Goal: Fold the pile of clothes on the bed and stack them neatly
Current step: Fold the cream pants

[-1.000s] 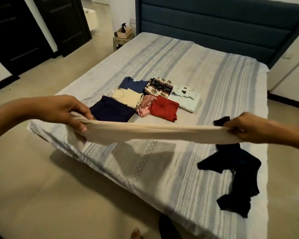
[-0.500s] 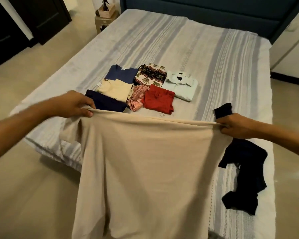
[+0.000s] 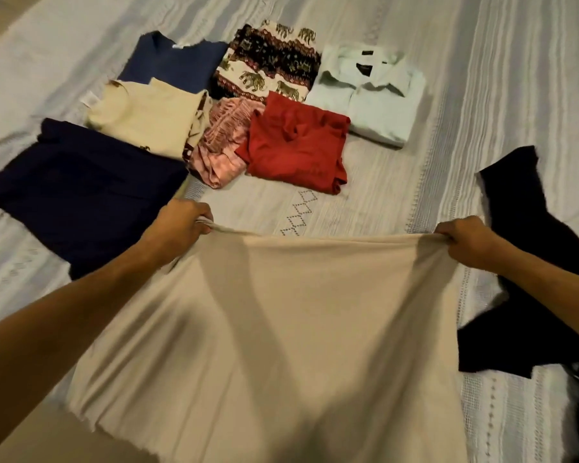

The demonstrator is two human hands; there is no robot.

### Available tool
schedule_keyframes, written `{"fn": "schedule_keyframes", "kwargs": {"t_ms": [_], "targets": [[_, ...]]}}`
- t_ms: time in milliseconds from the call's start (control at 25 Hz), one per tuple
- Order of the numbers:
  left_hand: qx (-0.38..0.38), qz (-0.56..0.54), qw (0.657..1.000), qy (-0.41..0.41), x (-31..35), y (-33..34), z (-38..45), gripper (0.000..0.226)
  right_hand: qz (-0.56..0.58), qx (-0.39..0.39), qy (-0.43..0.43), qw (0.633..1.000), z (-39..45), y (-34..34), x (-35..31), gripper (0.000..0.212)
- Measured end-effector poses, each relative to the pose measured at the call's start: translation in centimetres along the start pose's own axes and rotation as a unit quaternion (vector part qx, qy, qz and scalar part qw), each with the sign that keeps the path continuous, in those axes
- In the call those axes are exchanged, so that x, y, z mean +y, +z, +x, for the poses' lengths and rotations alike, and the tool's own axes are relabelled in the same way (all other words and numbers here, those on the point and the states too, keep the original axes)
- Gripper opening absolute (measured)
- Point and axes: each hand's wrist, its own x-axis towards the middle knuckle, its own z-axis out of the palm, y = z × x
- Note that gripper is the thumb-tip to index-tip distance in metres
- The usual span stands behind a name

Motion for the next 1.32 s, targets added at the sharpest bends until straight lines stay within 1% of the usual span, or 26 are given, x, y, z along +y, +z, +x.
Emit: {"fn": "schedule_keyframes", "kwargs": {"t_ms": [80,200,320,360,440,560,640,680,760,800,840,880,920,960,1000,1040,1080,1120,1160,1200,1240,1280,1320], "targets": [[0.008,0.000,1.000,-0.010,-0.3,-0.1,0.0,0.010,0.001,0.016,-0.010,1.000,0.2,0.3,0.5,0.048],[0.039,0.005,0.999,-0.004,-0.4,-2.4,-0.1,0.007,-0.011,0.076,0.008,0.997,0.2,-1.9,0.5,0.024],[0.097,0.015,0.995,0.000,0.7,-4.5,1.2,0.008,-0.016,0.131,0.039,0.990,1.3,-4.2,0.2,0.031],[0.102,0.008,0.995,-0.007,1.0,-4.8,1.6,0.008,-0.018,0.141,0.055,0.988,1.3,-4.7,0.0,0.032],[0.076,-0.015,0.997,-0.008,1.3,-4.8,1.3,0.010,-0.022,0.146,0.062,0.987,0.5,-4.7,-0.8,0.030],[0.034,-0.038,0.997,0.059,1.5,-4.2,-2.0,0.017,-0.052,0.123,0.023,0.991,-3.5,-2.4,-2.2,0.020],[0.020,-0.037,0.991,0.125,1.6,-3.7,-6.3,0.016,-0.103,0.142,-0.048,0.983,-7.4,0.0,-2.9,0.012],[0.022,-0.018,0.987,0.159,1.3,-3.0,-8.8,0.015,-0.132,0.147,-0.097,0.975,-9.3,1.3,-3.1,0.011],[0.014,0.040,0.976,0.213,0.4,-0.7,-13.9,0.020,-0.191,0.121,-0.185,0.956,-12.6,4.1,-2.9,0.011],[-0.008,0.065,0.974,0.217,-0.4,0.8,-15.8,0.028,-0.222,0.107,-0.211,0.946,-13.6,5.5,-2.6,0.011],[-0.048,0.079,0.974,0.207,-0.9,2.3,-17.3,0.038,-0.252,0.084,-0.215,0.940,-14.2,6.8,-2.4,0.013],[-0.088,0.086,0.973,0.193,-1.2,3.7,-18.2,0.043,-0.267,0.056,-0.199,0.941,-14.5,7.8,-2.4,0.021],[-0.109,0.093,0.971,0.191,-1.2,4.8,-18.8,0.041,-0.263,0.031,-0.177,0.948,-14.5,8.6,-2.4,0.031],[-0.133,0.112,0.967,0.187,-0.9,5.2,-19.1,0.034,-0.248,0.017,-0.153,0.956,-14.5,9.1,-2.5,0.035],[-0.162,0.130,0.963,0.170,-0.6,5.5,-19.5,0.026,-0.233,0.021,-0.132,0.963,-14.5,9.3,-3.3,0.030],[-0.168,0.130,0.966,0.146,-0.3,5.5,-19.9,0.031,-0.192,0.049,-0.099,0.975,-14.4,9.2,-3.9,0.023],[-0.137,0.118,0.977,0.116,-0.2,5.3,-20.5,0.038,-0.106,0.084,-0.037,0.990,-14.4,8.9,-4.7,0.025],[-0.075,0.080,0.992,0.059,-0.6,5.1,-21.0,0.036,0.010,0.119,0.050,0.992,-14.3,8.4,-5.3,0.027],[0.009,0.020,1.000,-0.018,-1.1,4.7,-21.3,0.027,0.140,0.160,0.144,0.967,-13.8,7.9,-5.1,0.029],[0.093,-0.043,0.989,-0.110,-2.3,4.3,-21.3,0.021,0.258,0.173,0.232,0.922,-13.1,7.7,-4.4,0.039],[0.152,-0.106,0.961,-0.206,-3.7,3.8,-21.2,0.020,0.354,0.147,0.289,0.877,-12.6,7.4,-4.0,0.061],[0.163,-0.170,0.929,-0.286,-5.0,3.3,-20.8,0.027,0.405,0.110,0.320,0.850,-11.9,8.2,-2.7,0.082],[0.127,-0.226,0.905,-0.336,-6.1,3.0,-20.0,0.036,0.429,0.091,0.335,0.834,-11.0,9.1,-1.8,0.092]]}}
